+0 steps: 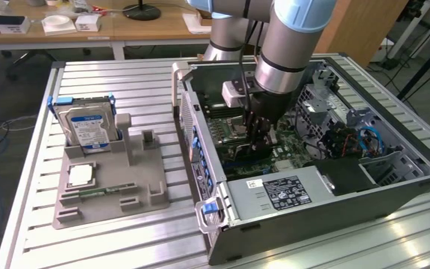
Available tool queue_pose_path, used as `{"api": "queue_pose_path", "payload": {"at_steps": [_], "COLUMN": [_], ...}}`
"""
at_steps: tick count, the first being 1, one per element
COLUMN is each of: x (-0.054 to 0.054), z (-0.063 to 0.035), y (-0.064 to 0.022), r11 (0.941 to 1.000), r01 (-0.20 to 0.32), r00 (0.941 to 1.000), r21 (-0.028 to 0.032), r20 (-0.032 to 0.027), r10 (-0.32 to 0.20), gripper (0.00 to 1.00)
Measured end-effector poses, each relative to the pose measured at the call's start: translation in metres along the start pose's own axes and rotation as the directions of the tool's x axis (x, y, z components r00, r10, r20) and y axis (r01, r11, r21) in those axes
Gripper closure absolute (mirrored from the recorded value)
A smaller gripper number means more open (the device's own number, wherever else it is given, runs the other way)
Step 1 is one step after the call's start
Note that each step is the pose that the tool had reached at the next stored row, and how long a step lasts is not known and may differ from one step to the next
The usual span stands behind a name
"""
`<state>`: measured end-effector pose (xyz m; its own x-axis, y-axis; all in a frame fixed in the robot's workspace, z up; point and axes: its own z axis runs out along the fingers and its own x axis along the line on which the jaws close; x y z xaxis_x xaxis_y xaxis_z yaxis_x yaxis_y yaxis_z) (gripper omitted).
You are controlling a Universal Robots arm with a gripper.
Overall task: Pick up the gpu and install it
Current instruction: 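Insert the gpu into the slot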
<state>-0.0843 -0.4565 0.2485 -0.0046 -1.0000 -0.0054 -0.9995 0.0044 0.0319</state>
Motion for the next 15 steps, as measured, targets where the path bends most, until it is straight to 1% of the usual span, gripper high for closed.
{"api": "queue_pose_path", "payload": {"at_steps": [15], "x": [0.0], "z": [-0.0008], "y": [0.0001], "r11": [1.0], "r01": [0.0], "r00": [1.0], "r21": [0.0], "r20": [0.0003], "r10": [0.0], "gripper": [0.74]}}
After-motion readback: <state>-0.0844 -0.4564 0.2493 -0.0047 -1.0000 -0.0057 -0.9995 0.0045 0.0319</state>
